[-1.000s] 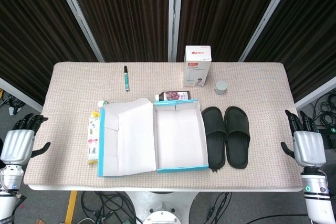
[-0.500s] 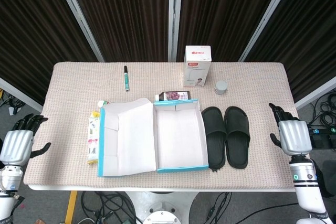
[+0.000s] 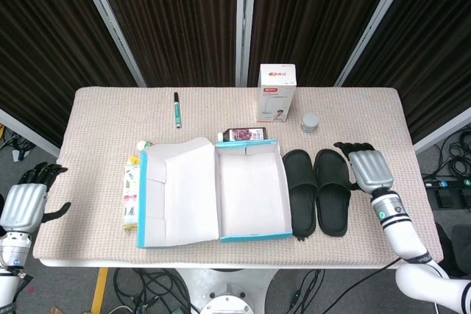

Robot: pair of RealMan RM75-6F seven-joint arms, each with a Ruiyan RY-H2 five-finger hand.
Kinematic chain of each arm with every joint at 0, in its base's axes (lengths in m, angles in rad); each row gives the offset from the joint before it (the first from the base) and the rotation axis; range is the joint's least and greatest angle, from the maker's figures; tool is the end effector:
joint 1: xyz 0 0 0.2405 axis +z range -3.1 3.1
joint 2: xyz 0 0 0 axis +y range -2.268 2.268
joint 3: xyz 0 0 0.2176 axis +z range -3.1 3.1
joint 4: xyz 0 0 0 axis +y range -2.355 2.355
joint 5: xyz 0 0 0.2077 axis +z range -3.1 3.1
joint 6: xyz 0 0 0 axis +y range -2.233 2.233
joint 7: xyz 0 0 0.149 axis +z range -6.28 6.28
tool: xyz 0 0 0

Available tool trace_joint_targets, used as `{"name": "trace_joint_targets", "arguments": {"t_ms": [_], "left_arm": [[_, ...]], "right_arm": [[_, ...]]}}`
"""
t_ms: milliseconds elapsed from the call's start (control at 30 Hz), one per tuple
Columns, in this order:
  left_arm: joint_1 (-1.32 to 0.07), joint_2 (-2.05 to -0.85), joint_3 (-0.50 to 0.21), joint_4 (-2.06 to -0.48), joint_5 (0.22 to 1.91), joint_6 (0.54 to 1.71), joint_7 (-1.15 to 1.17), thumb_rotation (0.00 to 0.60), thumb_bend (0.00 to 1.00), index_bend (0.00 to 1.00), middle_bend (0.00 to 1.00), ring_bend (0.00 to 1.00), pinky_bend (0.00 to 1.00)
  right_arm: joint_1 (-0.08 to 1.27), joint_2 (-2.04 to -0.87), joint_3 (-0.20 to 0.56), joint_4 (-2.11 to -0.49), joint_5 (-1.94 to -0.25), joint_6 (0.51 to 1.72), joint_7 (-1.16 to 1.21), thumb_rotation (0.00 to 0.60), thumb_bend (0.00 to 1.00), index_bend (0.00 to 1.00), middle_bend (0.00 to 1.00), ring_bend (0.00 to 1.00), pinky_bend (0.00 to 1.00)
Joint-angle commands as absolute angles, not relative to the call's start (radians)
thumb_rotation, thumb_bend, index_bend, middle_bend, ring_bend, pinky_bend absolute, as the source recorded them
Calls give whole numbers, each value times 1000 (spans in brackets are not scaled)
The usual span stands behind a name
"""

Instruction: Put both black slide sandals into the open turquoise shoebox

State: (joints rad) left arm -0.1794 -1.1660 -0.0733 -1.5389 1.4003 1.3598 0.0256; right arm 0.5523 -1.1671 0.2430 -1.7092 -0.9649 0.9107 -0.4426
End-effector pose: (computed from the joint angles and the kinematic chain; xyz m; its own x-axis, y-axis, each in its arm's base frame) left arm -0.2853 0.2150 0.1304 0.4273 0.0633 0.9019 0.9035 0.0069 -0.4285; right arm -0.1936 -0.3159 0.0846 0.5049 -0.2850 0.8148 -0.8626 -0.1311 0.4886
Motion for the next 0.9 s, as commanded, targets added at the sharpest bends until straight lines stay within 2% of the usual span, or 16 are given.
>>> {"name": "trace_joint_targets", "arguments": {"t_ms": [33, 367, 700, 900], "left_arm": [[-179, -1165, -73, -1538, 1398, 1358, 12, 600, 198, 230, 192, 121, 202], [-183, -1160, -73, -1527, 1395, 1340, -37, 600, 143, 230, 192, 121, 202], [-187, -1155, -70, -1505, 1388, 1316, -69, 600, 136, 229, 192, 121, 202], [-193, -1145, -64, -1505, 1390, 1299, -76, 600, 136, 229, 192, 121, 202]], "right_arm": [[603, -1206, 236, -1673, -911, 871, -481, 600, 119, 186, 244, 152, 124], [801, -1204, 178, -1630, -551, 676, -567, 600, 94, 104, 171, 32, 13], [935, -1223, 132, -1551, -388, 545, -492, 600, 69, 74, 132, 0, 0], [1011, -1246, 58, -1511, -339, 518, -482, 600, 66, 44, 104, 0, 0]]}}
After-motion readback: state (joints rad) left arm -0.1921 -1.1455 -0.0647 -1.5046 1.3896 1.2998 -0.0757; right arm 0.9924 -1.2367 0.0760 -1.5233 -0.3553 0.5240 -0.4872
